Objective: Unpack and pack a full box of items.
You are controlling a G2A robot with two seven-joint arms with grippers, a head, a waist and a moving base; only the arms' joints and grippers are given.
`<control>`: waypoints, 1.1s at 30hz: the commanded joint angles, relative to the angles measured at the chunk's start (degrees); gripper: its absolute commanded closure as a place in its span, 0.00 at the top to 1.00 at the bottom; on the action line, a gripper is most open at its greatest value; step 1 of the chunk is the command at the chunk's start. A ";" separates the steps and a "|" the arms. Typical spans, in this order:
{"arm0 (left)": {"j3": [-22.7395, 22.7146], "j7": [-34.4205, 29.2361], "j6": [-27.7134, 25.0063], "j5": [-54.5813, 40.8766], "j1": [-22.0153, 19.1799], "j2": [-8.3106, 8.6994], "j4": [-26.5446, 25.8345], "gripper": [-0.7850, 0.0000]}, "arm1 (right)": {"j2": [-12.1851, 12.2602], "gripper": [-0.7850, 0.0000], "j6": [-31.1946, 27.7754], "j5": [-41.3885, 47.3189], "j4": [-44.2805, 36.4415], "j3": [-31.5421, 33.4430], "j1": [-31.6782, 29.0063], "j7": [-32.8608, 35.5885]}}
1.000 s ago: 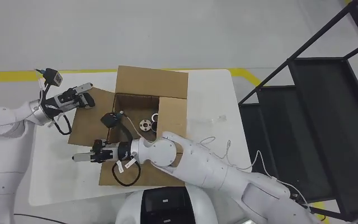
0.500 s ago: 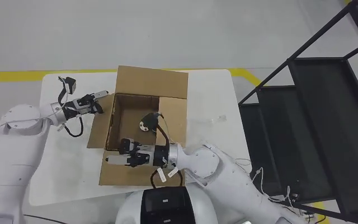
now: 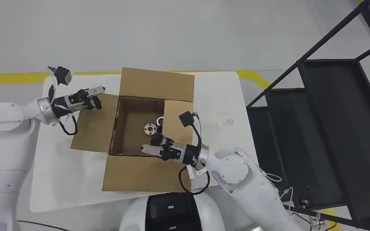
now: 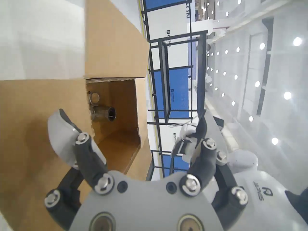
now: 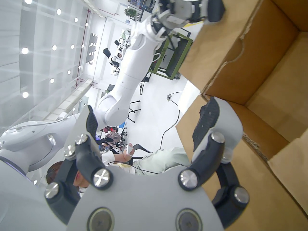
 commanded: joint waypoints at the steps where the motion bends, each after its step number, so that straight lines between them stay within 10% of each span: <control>1: -0.33 -2.02 0.94 0.97 0.27 0.31 -5.63 1.00 | 0.27 1.00 0.59 -0.37 -0.01 1.33 -0.65 -0.18; 8: 9.78 -4.31 2.90 6.83 -5.44 -1.11 -12.61 1.00 | 1.55 1.00 1.04 0.78 -1.04 7.97 -4.72 0.70; 20: 34.27 3.64 -8.57 0.41 -17.30 -10.99 12.99 1.00 | 3.12 1.00 -2.23 7.69 -1.01 16.80 -10.52 3.24; 33: 44.70 7.27 -10.49 0.19 -23.65 -19.67 27.19 1.00 | 3.77 1.00 -4.00 8.71 -0.36 17.18 -11.50 3.83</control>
